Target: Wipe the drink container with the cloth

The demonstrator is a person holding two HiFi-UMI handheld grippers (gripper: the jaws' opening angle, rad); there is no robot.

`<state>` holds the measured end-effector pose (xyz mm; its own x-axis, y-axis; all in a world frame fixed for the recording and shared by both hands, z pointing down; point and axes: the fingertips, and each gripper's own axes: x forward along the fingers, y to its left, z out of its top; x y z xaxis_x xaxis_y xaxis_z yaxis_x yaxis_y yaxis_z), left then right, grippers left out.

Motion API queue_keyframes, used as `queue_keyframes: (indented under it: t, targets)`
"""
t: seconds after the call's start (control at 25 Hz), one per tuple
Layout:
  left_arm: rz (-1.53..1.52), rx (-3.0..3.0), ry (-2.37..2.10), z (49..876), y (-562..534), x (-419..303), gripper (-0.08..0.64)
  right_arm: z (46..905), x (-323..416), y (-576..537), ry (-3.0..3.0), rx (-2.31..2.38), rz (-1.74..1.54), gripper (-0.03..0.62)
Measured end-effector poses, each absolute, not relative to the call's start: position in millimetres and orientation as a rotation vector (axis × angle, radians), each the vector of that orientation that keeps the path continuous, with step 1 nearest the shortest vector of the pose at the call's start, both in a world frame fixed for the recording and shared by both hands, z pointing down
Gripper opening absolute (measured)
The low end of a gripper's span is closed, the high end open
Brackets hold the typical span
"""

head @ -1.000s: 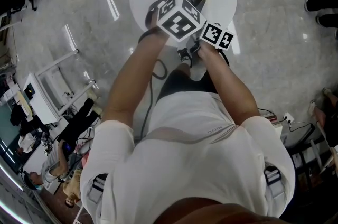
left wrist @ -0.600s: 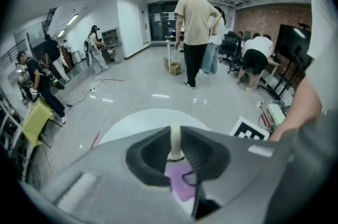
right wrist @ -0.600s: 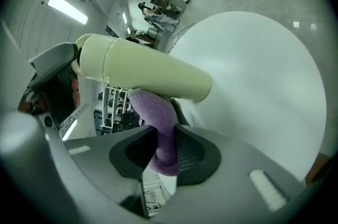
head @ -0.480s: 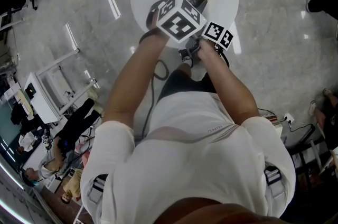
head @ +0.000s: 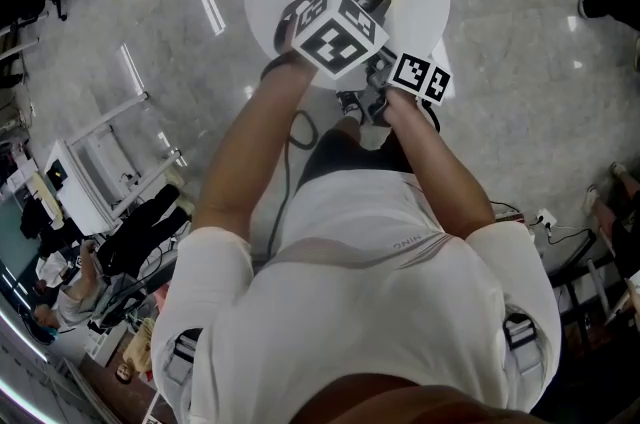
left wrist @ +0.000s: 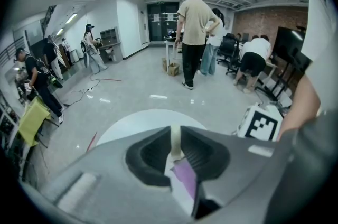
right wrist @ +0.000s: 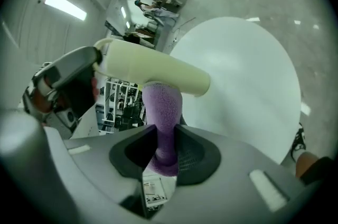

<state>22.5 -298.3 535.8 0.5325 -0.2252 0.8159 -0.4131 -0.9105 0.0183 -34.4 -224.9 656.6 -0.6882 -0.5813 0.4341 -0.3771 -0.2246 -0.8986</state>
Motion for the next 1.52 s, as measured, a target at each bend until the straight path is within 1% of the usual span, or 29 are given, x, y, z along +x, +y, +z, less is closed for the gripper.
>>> queue_keyframes:
  t: [0.16, 0.4, 0.6, 0.88, 1.12, 1.32, 1.52]
  targets:
    - [1.313, 2.564, -0.538, 536.4, -300.6, 24.6, 0.057, 628.6, -6.3, -212.3, 1.946, -1.231, -1.885, 0.097]
    - [1.311, 2.564, -0.539, 535.8, -298.7, 19.2, 0.057, 594.7, 29.2, -234.2, 1.767, -1.289, -1.674, 0.097]
    - [1.318, 2.564, -0.546, 536.0, -299.1, 20.0, 0.055, 610.5, 29.8, -254.2, 1.705, -1.300, -1.704, 0.098]
    - [1.321, 2.570, -0.552, 534.5, -300.1, 19.8, 0.055, 659.9, 27.0, -258.5, 1.619, -1.425, -1.812, 0.098]
    - [1.313, 2.571, -0.559, 534.8, -299.7, 19.0, 0.055, 698.2, 26.8, -259.4, 1.637, -1.562, -1.838, 0.097]
    - [1.311, 2.571, -0.564, 536.8, -300.7, 18.7, 0.057, 701.7, 28.4, -259.5, 1.705, -1.580, -1.855, 0.097]
    - [1.310, 2.569, -0.562, 539.3, -300.0, 20.8, 0.055, 664.2, 54.0, -260.0, 1.847, -1.539, -1.773, 0.098]
